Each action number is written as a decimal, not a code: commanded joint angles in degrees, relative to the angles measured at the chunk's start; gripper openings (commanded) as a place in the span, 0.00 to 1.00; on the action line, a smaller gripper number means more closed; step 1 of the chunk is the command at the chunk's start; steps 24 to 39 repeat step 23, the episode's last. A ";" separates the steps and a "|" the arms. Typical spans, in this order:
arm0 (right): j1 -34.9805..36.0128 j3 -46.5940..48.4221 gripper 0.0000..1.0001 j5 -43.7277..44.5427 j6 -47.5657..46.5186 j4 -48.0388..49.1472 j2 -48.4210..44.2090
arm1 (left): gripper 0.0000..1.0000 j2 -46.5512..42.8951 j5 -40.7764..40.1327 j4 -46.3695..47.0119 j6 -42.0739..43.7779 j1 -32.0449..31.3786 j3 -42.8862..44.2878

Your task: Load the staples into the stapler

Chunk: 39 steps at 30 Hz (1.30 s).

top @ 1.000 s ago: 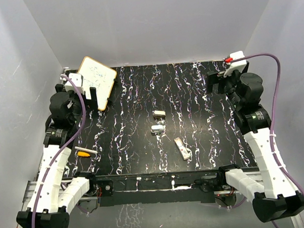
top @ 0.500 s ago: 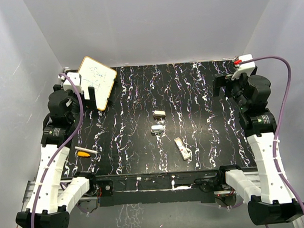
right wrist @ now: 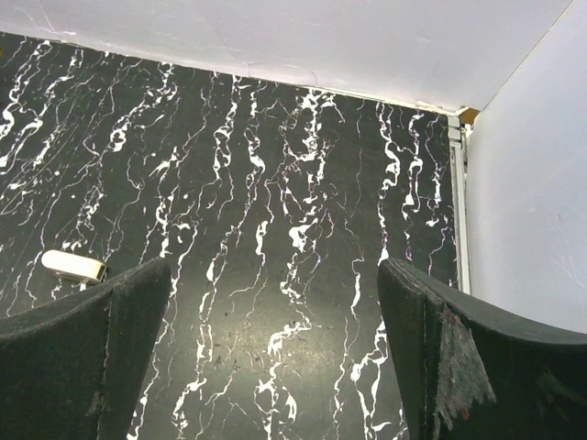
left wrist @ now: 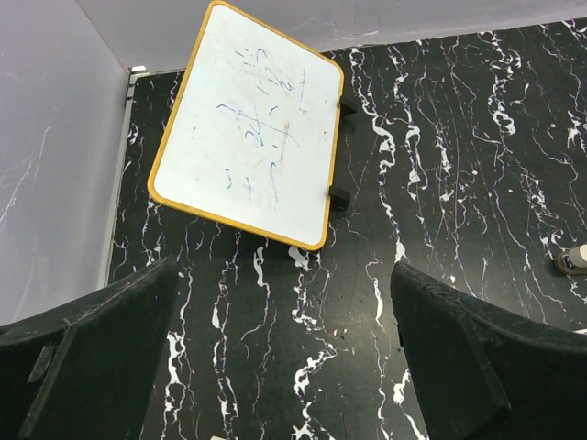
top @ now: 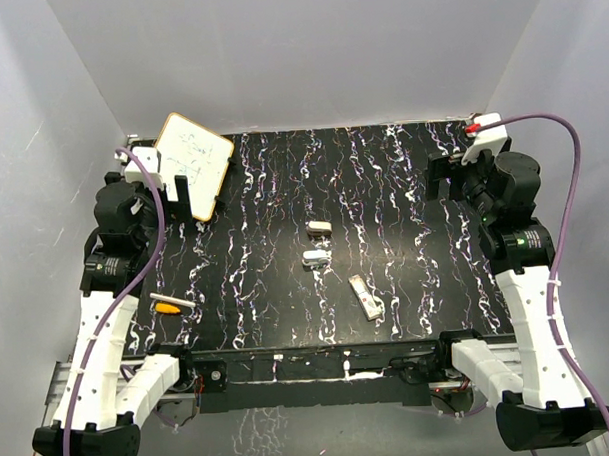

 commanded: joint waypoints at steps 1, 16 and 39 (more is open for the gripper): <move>-0.57 0.93 0.99 -1.14 -0.66 1.04 -1.28 | 0.97 -1.62 1.48 -0.34 -0.39 0.37 1.13; -0.81 1.08 0.99 -2.18 -1.02 0.17 -1.33 | 0.97 -0.86 3.26 -0.74 -0.66 0.33 1.16; -0.83 0.93 0.99 -2.80 -1.20 0.34 -0.81 | 0.97 -0.81 2.72 -0.57 -0.51 0.33 1.03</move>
